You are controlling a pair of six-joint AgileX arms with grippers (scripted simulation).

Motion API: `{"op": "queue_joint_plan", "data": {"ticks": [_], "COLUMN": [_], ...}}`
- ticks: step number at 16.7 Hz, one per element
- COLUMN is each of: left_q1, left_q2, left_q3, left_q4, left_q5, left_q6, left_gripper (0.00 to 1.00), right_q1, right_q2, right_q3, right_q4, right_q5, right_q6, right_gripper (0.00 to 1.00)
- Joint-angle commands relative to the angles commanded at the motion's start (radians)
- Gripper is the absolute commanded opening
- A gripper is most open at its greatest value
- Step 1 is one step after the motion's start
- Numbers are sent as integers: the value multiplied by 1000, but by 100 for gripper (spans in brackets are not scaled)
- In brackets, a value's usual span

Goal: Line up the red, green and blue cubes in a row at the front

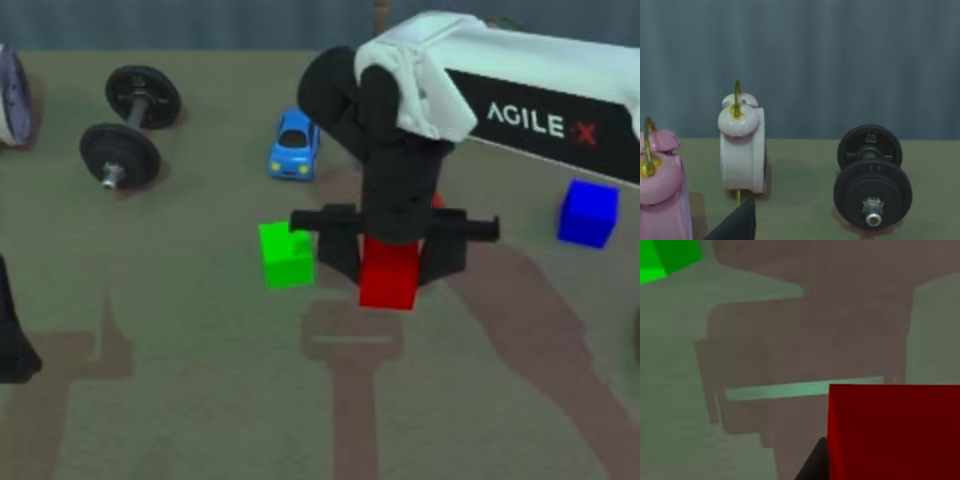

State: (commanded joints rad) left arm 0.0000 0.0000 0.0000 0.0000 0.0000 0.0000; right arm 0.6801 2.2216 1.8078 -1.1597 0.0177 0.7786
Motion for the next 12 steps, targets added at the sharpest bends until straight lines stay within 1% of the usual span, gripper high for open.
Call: {"op": "queue_joint_plan", "data": {"ticks": [3,5,6,8,12], "left_q1": [0,0,0,0,0], "left_q2": [0,0,0,0,0], "left_q3": [0,0,0,0,0], "left_q4": [0,0,0,0,0], "left_q5": [0,0,0,0,0], "left_q6": [0,0,0,0,0], "left_gripper": [100,100,100,100,100], "right_q1": [193,283,312,339,336], "right_q2": [61,87,95,101,97], "right_q3": [122,185,207,227,225], "right_q4": [-63,-92,-102,-111,-108], "right_q5": [1,3,4,5,3], "right_q6": [134,205,229,253,254], "right_gripper": [0,0,0,0,0]}}
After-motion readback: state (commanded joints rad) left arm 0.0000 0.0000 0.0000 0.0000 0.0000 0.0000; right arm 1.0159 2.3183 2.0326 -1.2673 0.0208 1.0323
